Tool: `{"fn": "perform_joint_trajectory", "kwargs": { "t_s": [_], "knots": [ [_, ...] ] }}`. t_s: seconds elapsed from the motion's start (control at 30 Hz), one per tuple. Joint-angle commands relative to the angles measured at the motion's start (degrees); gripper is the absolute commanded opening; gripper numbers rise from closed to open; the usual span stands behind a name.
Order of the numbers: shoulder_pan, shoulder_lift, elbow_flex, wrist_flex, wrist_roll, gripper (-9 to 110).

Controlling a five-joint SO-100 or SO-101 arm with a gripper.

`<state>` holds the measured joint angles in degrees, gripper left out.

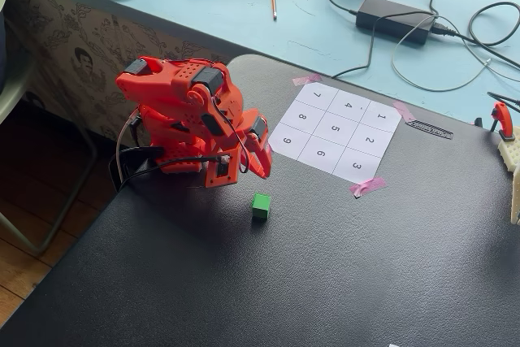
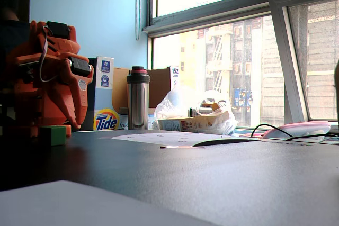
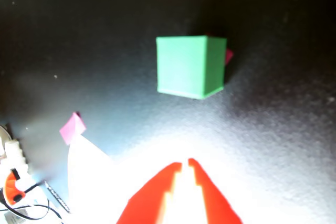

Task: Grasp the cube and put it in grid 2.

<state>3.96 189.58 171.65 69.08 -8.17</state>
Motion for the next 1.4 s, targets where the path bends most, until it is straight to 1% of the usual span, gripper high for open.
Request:
{"fn": "perform_joint_trajectory", "kwargs": {
  "t_s": [0.0,1.1,1.37],
  "knots": [
    [-0.2,-0.4,-0.1,3.4,-1.6,0],
    [-0.3,-1.3,-0.2,2.5,-1.6,0],
    [0.4,-4.2,-4.0,0.6,-1.1,0]
  ]
}}
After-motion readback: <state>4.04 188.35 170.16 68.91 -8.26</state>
